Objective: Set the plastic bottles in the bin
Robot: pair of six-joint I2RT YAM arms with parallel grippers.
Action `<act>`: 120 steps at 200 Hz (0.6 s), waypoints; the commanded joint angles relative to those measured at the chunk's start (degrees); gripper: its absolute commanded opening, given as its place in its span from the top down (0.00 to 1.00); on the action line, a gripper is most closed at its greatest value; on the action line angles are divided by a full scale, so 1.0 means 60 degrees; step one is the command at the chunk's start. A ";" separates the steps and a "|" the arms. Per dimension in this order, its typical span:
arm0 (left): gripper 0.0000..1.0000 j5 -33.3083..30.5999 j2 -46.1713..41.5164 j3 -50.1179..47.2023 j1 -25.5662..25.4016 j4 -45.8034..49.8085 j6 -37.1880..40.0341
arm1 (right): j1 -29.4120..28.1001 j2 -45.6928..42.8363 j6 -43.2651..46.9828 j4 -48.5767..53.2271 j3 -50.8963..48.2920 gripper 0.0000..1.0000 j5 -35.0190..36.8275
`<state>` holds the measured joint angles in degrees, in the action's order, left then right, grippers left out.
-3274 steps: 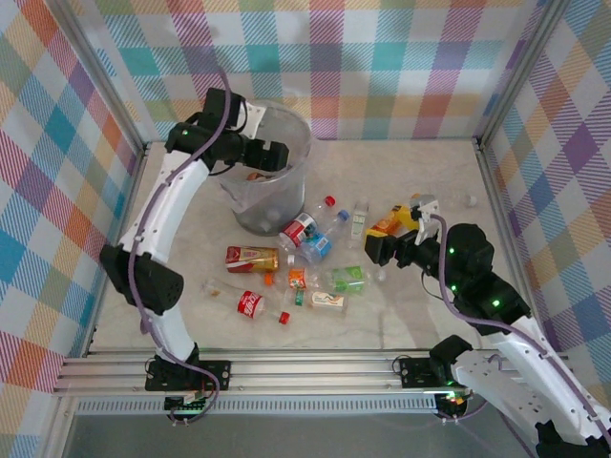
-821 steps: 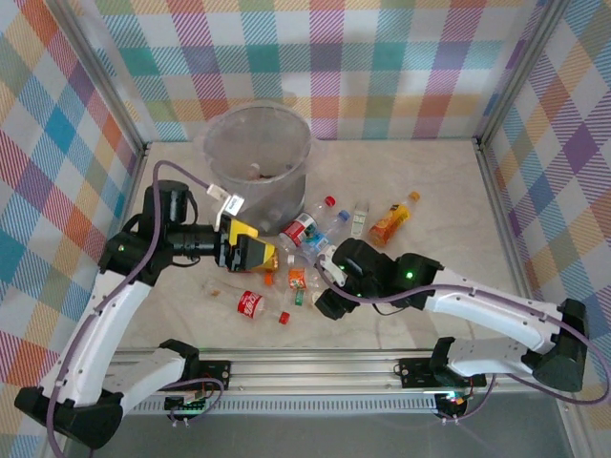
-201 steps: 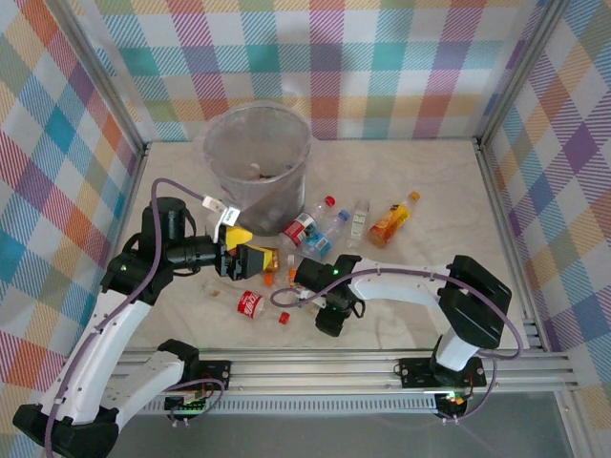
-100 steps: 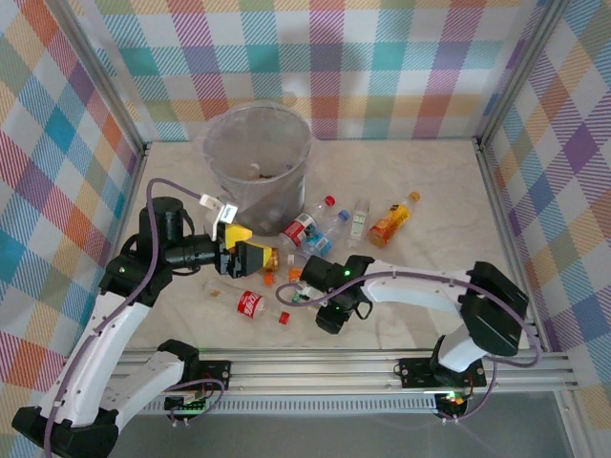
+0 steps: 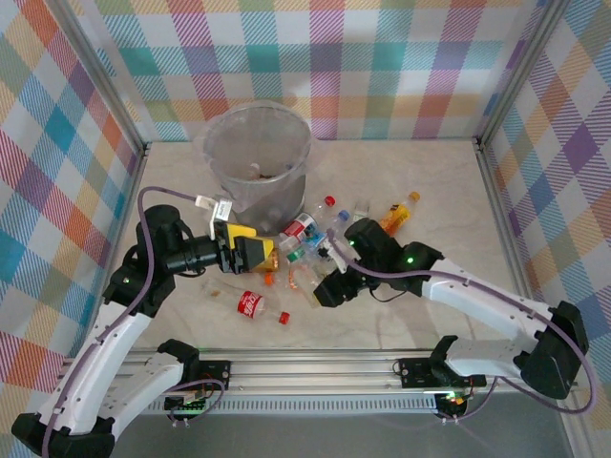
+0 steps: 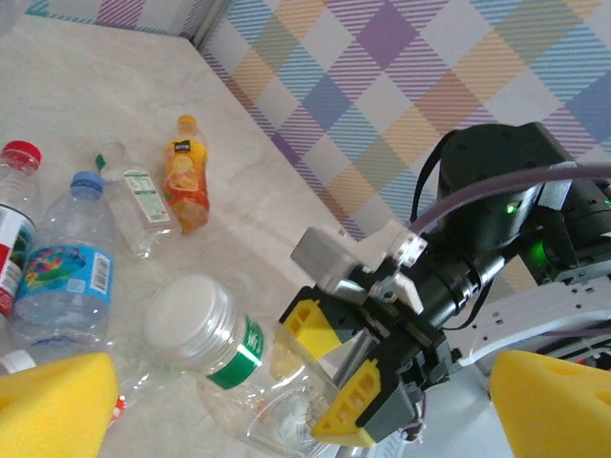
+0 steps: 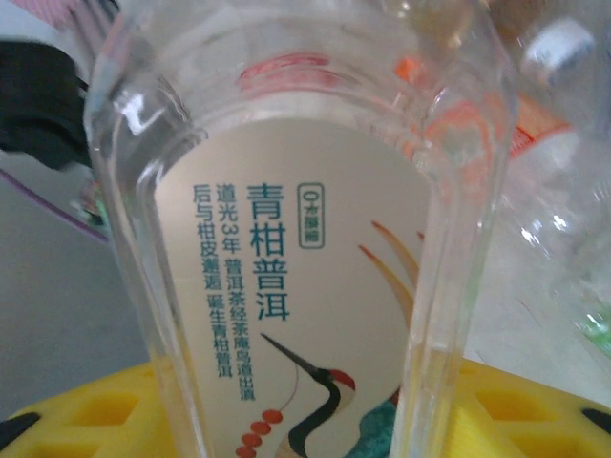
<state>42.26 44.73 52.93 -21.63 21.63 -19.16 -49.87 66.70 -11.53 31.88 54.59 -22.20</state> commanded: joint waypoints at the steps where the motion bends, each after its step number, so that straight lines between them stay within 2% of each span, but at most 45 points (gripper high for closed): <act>1: 0.01 -0.0107 -0.0008 -0.0185 -0.0209 -0.1129 -0.0985 | 0.0436 -0.0501 -0.0981 -0.1461 -0.0269 0.46 -0.1823; 72: 0.04 -0.0025 0.0393 -0.0700 -0.0855 -0.3304 -0.2451 | 0.1001 -0.0936 -0.2994 -0.4747 -0.0870 0.46 -0.4275; 120: 0.09 0.0096 0.0667 -0.0838 -0.1391 -0.4554 -0.3007 | 0.1119 -0.0797 -0.3971 -0.6257 -0.1107 0.46 -0.5256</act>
<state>41.50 48.45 48.62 -28.32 1.39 -34.35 -43.66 62.08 -31.33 2.48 48.38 -47.86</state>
